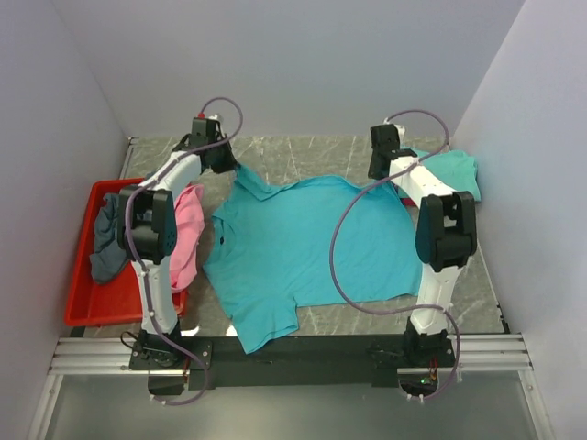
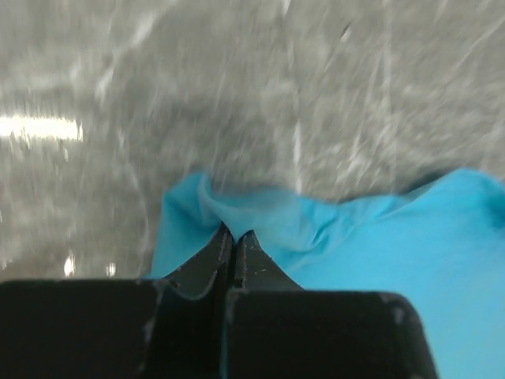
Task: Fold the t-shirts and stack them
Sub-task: Flatten the tshirt out
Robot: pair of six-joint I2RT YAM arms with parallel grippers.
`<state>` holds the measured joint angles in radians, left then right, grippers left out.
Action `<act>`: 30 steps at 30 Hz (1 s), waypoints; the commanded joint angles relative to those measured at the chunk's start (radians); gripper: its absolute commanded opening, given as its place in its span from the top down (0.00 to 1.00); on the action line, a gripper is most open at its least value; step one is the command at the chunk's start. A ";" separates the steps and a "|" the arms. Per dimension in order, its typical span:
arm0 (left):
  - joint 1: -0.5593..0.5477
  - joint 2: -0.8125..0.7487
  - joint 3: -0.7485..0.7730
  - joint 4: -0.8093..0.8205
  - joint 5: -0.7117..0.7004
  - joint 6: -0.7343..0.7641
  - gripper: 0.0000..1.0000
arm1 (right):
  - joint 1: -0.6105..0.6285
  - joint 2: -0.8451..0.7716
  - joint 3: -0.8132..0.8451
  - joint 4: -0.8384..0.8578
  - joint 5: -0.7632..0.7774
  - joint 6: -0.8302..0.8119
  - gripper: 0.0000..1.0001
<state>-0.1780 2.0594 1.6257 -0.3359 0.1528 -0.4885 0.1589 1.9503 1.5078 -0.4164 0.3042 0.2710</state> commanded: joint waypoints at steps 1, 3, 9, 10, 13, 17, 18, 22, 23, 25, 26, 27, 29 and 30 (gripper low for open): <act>0.037 0.062 0.159 0.021 0.156 -0.028 0.99 | -0.015 0.065 0.149 -0.021 0.056 -0.003 1.00; 0.067 0.161 0.303 0.014 0.218 -0.082 0.99 | -0.038 0.100 0.210 -0.050 0.061 0.034 1.00; 0.144 0.245 0.286 0.400 0.318 -0.429 0.11 | -0.119 0.127 0.275 -0.015 -0.017 0.145 0.55; 0.138 0.240 0.298 0.402 0.312 -0.423 0.01 | -0.122 0.110 0.267 -0.010 -0.020 0.146 0.46; 0.121 0.204 0.309 0.371 0.300 -0.371 0.01 | -0.122 0.038 0.186 0.024 -0.028 0.129 0.25; 0.103 0.069 0.119 0.463 0.286 -0.340 0.01 | -0.119 -0.106 0.005 0.119 -0.085 0.108 0.21; 0.094 0.039 0.026 0.494 0.268 -0.329 0.01 | -0.117 -0.135 -0.062 0.128 -0.100 0.103 0.22; -0.004 -0.126 -0.165 0.477 0.176 -0.240 0.01 | -0.091 -0.270 -0.219 0.137 -0.192 0.080 0.24; -0.026 -0.151 -0.202 0.471 0.151 -0.210 0.01 | -0.072 -0.293 -0.253 0.142 -0.210 0.076 0.25; -0.067 -0.206 -0.308 0.465 0.081 -0.191 0.01 | -0.052 -0.344 -0.345 0.154 -0.232 0.074 0.25; -0.105 -0.218 -0.337 0.459 0.061 -0.182 0.01 | -0.032 -0.359 -0.371 0.156 -0.249 0.082 0.25; -0.121 -0.229 -0.390 0.449 0.032 -0.180 0.01 | -0.019 -0.370 -0.417 0.160 -0.260 0.088 0.25; -0.146 -0.246 -0.473 0.452 -0.010 -0.203 0.01 | 0.023 -0.398 -0.460 0.177 -0.290 0.099 0.25; -0.146 -0.249 -0.499 0.468 -0.006 -0.211 0.01 | 0.039 -0.404 -0.493 0.182 -0.293 0.102 0.26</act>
<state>-0.3248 1.8324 1.2144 0.1131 0.2386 -0.7177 0.1528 1.5791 1.0714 -0.2813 0.0700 0.3672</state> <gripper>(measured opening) 0.993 0.745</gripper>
